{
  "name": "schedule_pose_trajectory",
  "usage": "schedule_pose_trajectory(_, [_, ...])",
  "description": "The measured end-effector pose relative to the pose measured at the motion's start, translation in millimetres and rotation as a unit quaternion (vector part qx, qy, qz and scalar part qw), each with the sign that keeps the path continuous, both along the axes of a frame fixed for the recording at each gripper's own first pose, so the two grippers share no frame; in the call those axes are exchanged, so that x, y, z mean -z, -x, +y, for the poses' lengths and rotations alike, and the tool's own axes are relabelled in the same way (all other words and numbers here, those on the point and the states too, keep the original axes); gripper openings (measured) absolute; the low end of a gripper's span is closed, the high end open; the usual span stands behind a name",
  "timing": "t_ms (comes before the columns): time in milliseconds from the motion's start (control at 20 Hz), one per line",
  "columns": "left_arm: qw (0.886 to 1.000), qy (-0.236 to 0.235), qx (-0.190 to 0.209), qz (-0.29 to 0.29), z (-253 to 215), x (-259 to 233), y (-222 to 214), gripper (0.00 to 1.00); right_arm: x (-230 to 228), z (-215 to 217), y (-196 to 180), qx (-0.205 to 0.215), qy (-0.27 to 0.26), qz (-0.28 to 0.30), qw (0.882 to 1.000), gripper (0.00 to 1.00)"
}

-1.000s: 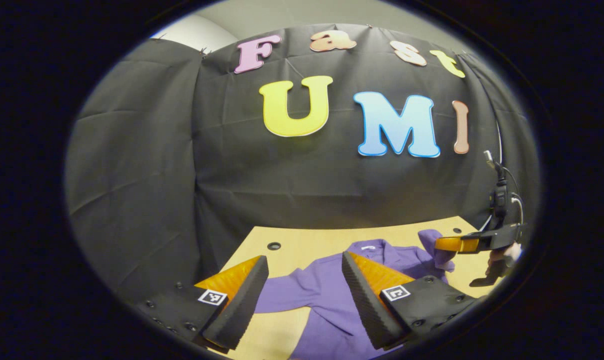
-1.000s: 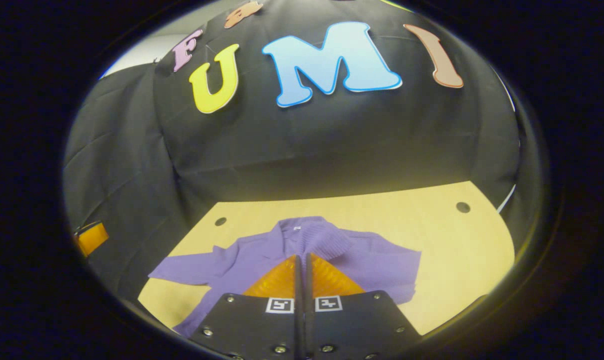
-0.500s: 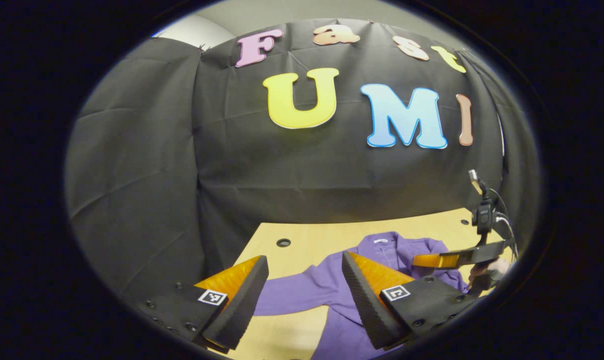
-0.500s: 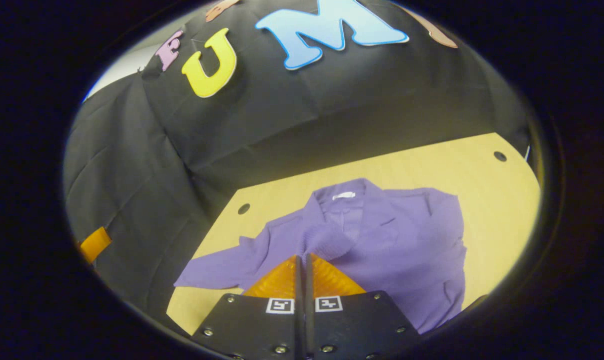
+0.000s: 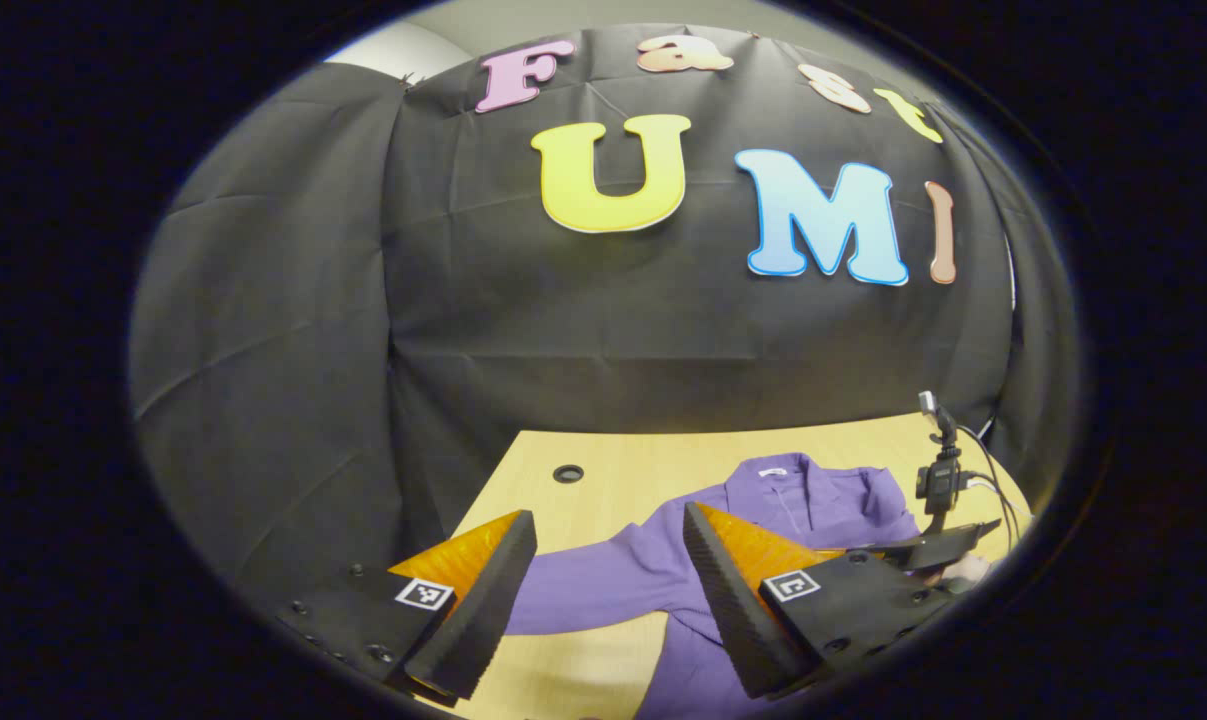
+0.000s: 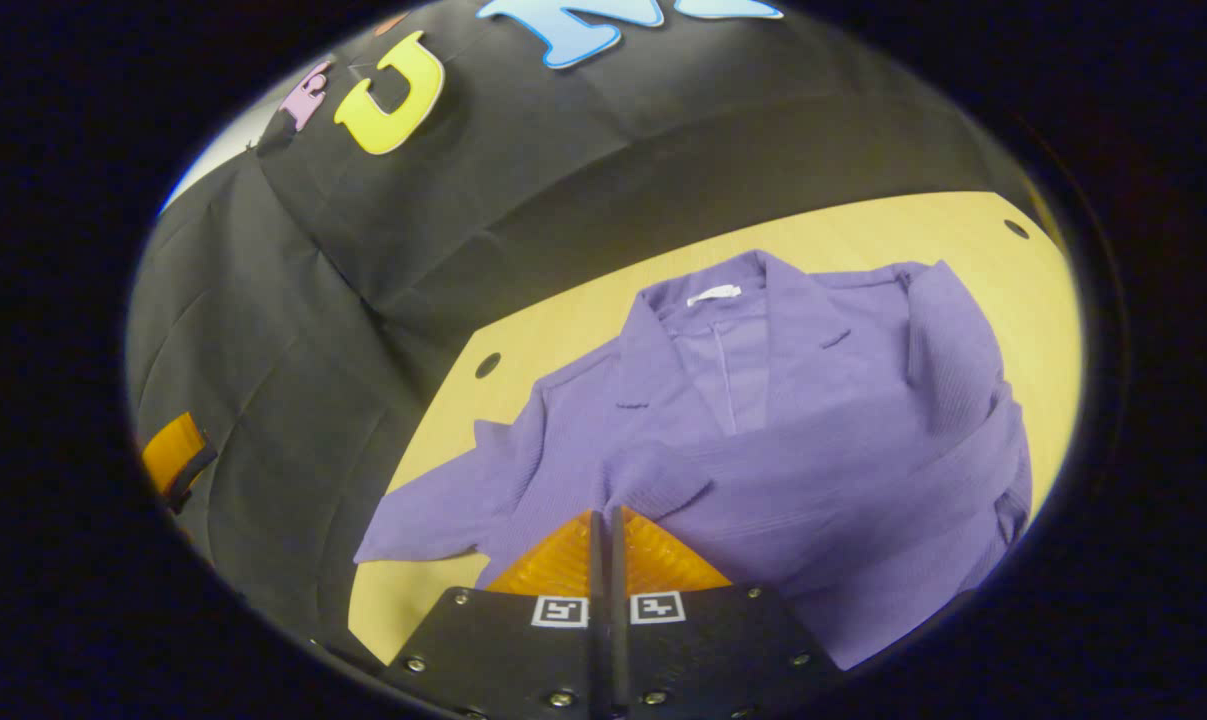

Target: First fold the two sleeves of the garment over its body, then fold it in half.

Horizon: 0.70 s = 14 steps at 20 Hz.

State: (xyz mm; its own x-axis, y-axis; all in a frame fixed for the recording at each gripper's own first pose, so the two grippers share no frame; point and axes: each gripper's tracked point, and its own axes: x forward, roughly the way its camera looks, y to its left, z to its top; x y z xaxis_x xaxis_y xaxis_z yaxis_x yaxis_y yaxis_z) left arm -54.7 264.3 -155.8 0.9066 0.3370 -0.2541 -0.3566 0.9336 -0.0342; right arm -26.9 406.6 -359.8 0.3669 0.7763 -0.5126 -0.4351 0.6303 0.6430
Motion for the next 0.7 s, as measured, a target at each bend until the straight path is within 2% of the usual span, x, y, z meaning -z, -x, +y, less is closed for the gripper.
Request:
schedule_pose_trajectory(300, [1.000,0.014,-0.010,0.007,15.2,17.9,-10.1,0.97,23.1,7.8,16.3,-0.019,0.013,0.016,1.000,0.01])
schedule_pose_trajectory(350, [1.000,0.014,-0.013,0.009,18.5,21.0,-9.0,1.00,24.5,7.2,19.8,-0.023,0.017,0.016,0.999,0.01])
schedule_pose_trajectory(650, [0.999,0.026,-0.030,0.020,36.1,37.1,-6.3,0.97,26.5,8.3,22.1,-0.027,0.020,0.008,0.999,0.00])
schedule_pose_trajectory(700, [0.999,0.030,-0.033,0.022,38.5,41.6,-6.2,1.00,25.7,7.3,21.7,-0.030,0.018,0.006,0.999,0.06])
